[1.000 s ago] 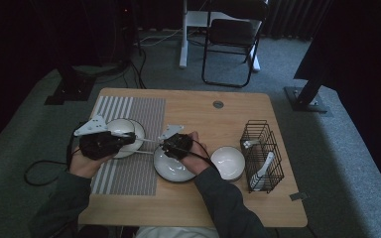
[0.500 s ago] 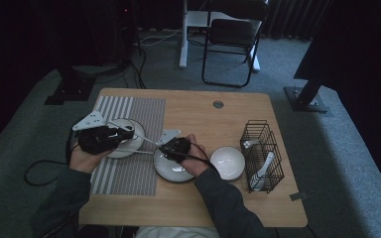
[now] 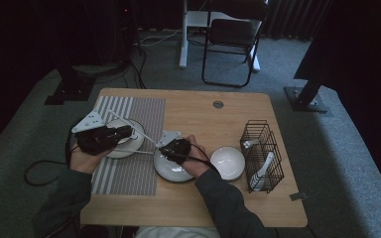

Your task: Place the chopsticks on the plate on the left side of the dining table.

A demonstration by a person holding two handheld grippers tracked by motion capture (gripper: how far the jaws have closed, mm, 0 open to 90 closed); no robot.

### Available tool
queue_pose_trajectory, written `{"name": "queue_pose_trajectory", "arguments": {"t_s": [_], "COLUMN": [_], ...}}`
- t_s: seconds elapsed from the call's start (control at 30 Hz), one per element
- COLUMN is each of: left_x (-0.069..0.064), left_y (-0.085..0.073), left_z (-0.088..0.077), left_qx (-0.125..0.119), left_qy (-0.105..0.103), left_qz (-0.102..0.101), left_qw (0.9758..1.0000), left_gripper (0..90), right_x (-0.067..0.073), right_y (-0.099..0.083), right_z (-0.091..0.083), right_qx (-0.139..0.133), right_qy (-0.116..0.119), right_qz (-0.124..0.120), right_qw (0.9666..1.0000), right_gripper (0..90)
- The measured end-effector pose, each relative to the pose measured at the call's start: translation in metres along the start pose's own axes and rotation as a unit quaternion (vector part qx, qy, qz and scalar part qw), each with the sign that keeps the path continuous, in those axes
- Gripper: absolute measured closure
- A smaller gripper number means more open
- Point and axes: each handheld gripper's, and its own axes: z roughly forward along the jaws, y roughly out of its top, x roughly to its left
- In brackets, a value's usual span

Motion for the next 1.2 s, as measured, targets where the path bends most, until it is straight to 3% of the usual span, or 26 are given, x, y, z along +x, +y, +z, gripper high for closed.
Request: {"name": "queue_pose_trajectory", "arguments": {"t_s": [0.27,0.6,0.8,0.93,1.2], "left_x": [0.007,0.015,0.025,0.027,0.022], "left_y": [0.0,-0.005,-0.01,-0.01,0.001], "left_z": [0.008,0.004,0.006,0.008,0.007], "left_qx": [0.005,0.005,0.013,0.019,0.014], "left_qy": [0.027,0.055,0.073,0.076,0.071], "left_qz": [0.002,-0.006,-0.021,-0.026,-0.011], "left_qw": [0.9996,0.9985,0.997,0.9966,0.9973], "left_gripper": [82.6,82.0,81.8,80.6,76.3], "right_x": [0.005,0.012,0.014,0.013,0.007], "right_y": [0.002,0.002,0.003,0.003,0.001], "right_z": [-0.004,-0.001,-0.003,-0.005,-0.002], "right_qx": [-0.005,-0.002,-0.005,-0.006,0.004], "right_qy": [0.006,0.02,0.021,0.025,0.024], "right_qz": [-0.012,-0.028,-0.033,-0.033,-0.023], "right_qw": [0.9999,0.9994,0.9992,0.9991,0.9994], "right_gripper": [86.9,87.0,87.0,86.9,86.9]}}
